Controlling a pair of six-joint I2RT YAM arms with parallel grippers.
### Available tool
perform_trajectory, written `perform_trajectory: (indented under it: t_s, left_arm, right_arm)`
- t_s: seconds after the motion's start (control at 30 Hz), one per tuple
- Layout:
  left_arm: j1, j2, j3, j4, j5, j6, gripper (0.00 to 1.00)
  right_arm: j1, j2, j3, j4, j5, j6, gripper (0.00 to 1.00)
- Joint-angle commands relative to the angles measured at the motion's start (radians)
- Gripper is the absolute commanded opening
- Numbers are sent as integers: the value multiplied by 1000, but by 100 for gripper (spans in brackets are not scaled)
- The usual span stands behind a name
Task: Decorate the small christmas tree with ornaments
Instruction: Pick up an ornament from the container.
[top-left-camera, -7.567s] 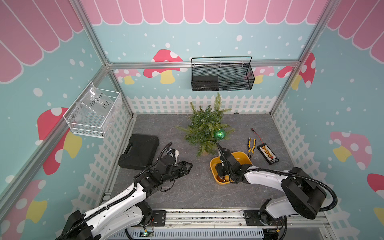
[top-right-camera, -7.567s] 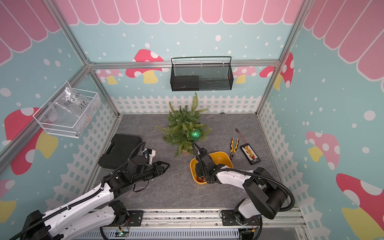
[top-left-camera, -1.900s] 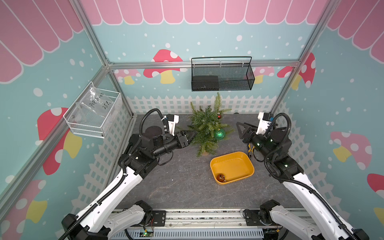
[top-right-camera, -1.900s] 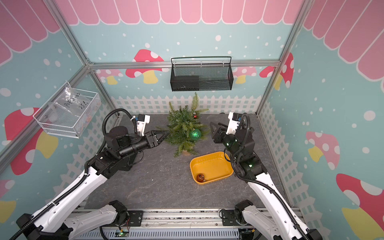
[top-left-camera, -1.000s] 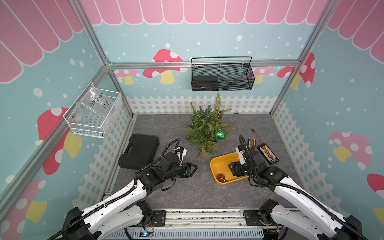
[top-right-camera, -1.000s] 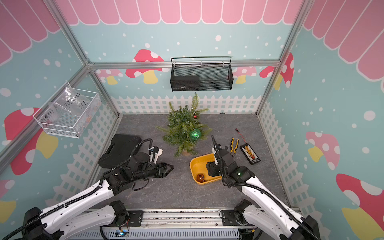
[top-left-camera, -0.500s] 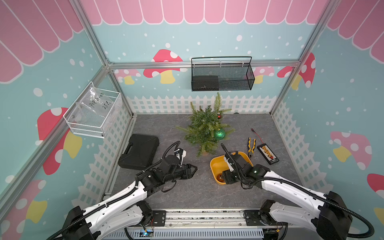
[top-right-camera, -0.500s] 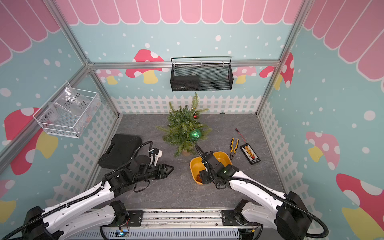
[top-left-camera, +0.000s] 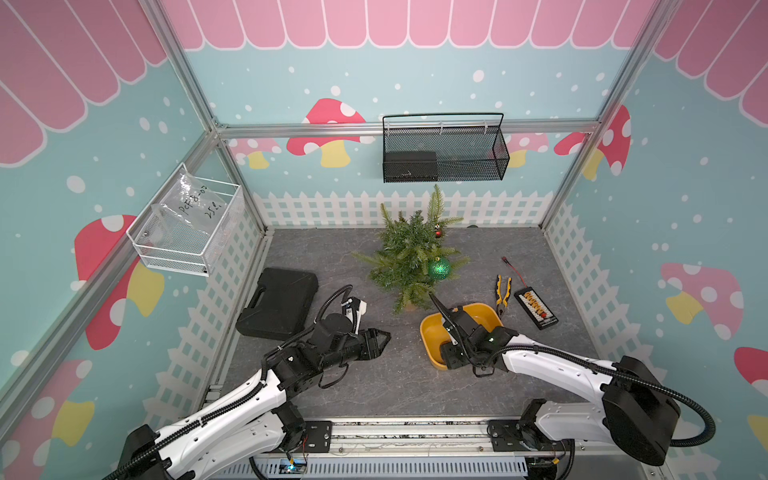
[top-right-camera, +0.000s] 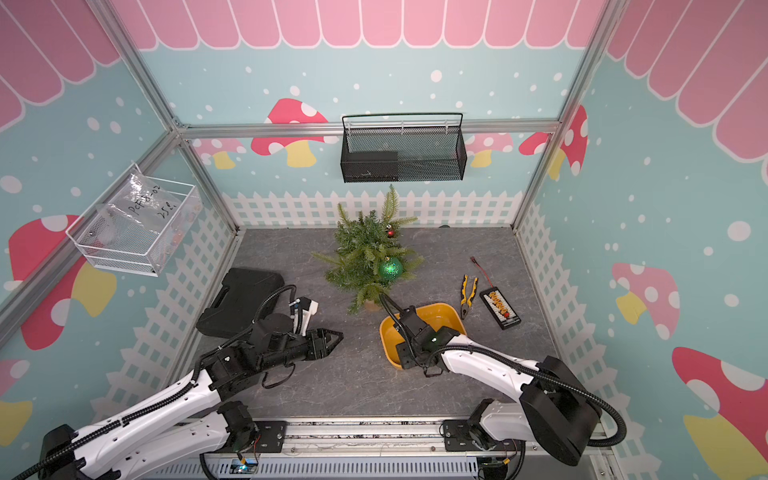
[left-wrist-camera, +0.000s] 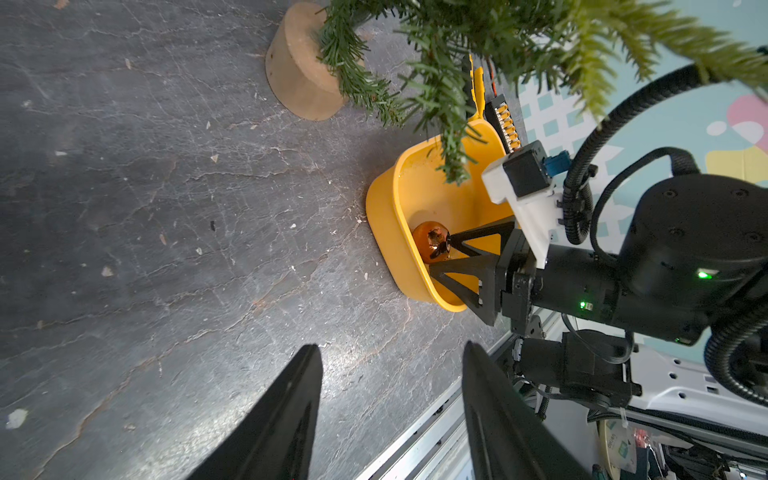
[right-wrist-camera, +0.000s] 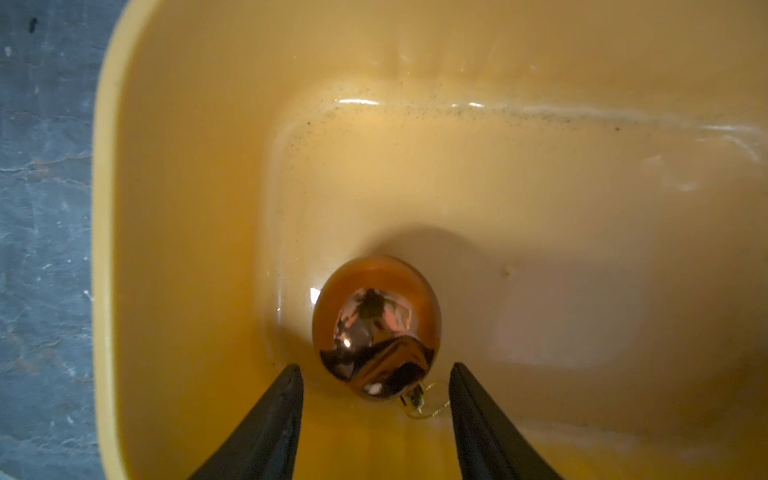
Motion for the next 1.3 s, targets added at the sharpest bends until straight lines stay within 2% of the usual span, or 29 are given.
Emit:
perform_trajectory:
  t_s: [0.0,0.23,0.63,0.83,1.0,1.13,1.27]
  left_arm:
    - [-7,-16,-11,-23,-21,-22,57]
    - [-7,-19,-5,-23,-17,-32,56]
    - [-7,-53,-12,-44,-28,-38,56]
    - [-9,-55,-11,-49,-33,-38,56]
    - [-7,-57,-10,-49,-38,-38,56]
    - [-8,-53,7,-44,-43,-34,56]
    - [-8,-37,46,-23,-45,-23,56]
  right_arm:
    - [-12,3,-6,5,134,15,57]
    - [-98,15,-13,51,167,-12,53]
    - [-124,47,-40,144,139,-19,56]
    - [-133,80,-38,172,136,-25,54]
    - [-137,82,-36,176,124,-36,46]
    - [-139,15,-36,151,121,-40,43]
    - [-151,-151,-32,121,103,-26,43]
